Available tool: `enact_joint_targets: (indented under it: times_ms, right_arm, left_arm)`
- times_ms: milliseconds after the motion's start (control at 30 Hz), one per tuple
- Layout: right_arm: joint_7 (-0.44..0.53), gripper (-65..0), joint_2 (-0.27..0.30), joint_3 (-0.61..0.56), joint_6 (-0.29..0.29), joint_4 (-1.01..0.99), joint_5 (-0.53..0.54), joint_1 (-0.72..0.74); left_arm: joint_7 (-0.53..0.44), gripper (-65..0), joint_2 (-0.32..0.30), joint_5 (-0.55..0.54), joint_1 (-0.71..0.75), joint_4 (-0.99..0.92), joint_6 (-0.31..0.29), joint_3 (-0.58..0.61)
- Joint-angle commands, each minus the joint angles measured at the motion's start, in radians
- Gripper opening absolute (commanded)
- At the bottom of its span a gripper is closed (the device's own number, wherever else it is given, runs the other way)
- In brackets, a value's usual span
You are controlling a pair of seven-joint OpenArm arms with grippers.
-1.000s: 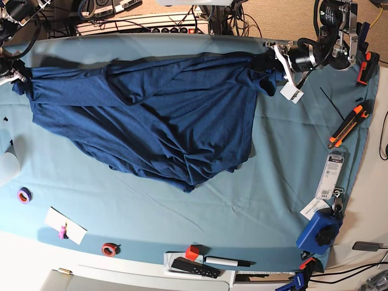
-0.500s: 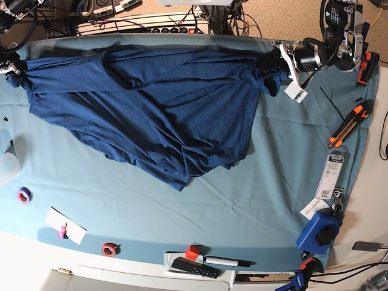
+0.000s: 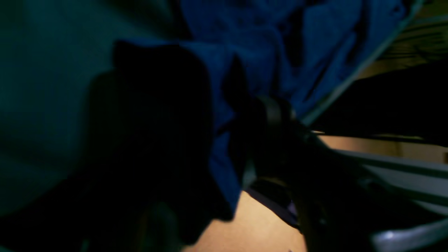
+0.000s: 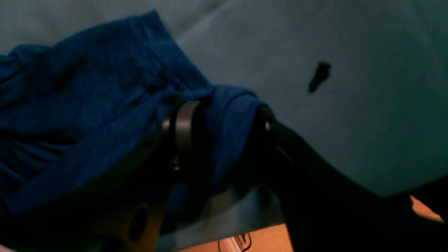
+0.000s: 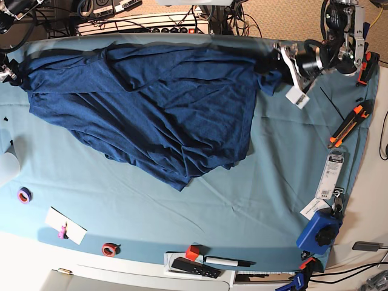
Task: Layout the t-shirt on the table in an organized manner, then fold the t-shirt properly
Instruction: 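Pull the shirt edge with the left gripper away from the right gripper, then release the shirt and move the left gripper to the shirt's hanging corner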
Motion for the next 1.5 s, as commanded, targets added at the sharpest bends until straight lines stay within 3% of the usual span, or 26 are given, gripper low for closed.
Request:
enact_joint_targets:
  times_ms: [0, 400, 667, 733, 800, 933, 1067, 1200, 1300, 1467]
  right_arm:
    - [0.031, -42.2, 0.053, 0.01, 0.002, 0.015, 0.02, 0.011]
    - [0.066, -42.2, 0.216, 0.01, -0.006, 0.015, -0.062, 0.044]
    - [0.066, -42.2, 0.226, 0.01, -0.006, 0.015, -0.045, 0.044]
    - [0.064, -42.2, 0.224, 0.01, 0.028, 0.015, 0.007, 0.044]
    - [0.062, -42.2, 0.214, 0.01, 0.075, 0.015, 0.084, 0.045]
    - [0.047, -42.2, 0.173, 0.01, 0.08, 0.015, 0.223, 0.045]
    - [0.012, -42.2, 0.114, 0.009, 0.08, 0.015, 0.335, 0.045]
    - [-0.08, -42.2, 0.055, 0.008, 0.08, 0.015, 0.442, 0.069]
    - [-0.137, -42.2, 0.011, 0.008, 0.08, 0.015, 0.479, 0.099]
    - [-0.137, -42.3, -0.045, -0.064, 0.08, 0.015, 0.519, 0.11]
  left_arm:
    - [0.023, -35.4, -0.014, 0.042, -0.008, 0.003, 0.018, -0.01]
    - [0.016, -35.4, -0.014, 0.119, -0.074, 0.034, 0.023, -0.014]
    - [0.003, -37.8, -0.014, 0.082, -0.073, 0.289, 0.018, -0.014]
    - [-0.032, -37.8, -0.013, 0.082, -0.074, 0.333, 0.018, -0.014]
    - [-0.097, -37.8, -0.013, 0.082, -0.074, 0.35, 0.018, -0.014]
    - [-0.192, -37.8, -0.011, 0.145, -0.095, 0.349, 0.021, -0.013]
    - [-0.206, -37.8, -0.011, 0.172, -0.159, 0.348, 0.074, -0.013]
    - [-0.238, -38.2, -0.005, 0.172, -0.241, 0.319, 0.083, -0.011]
    - [-0.239, -38.2, 0.033, 0.17, -0.311, 0.252, 0.094, -0.011]
    - [-0.236, -39.7, 0.128, 0.16, -0.428, 0.062, 0.101, 0.035]
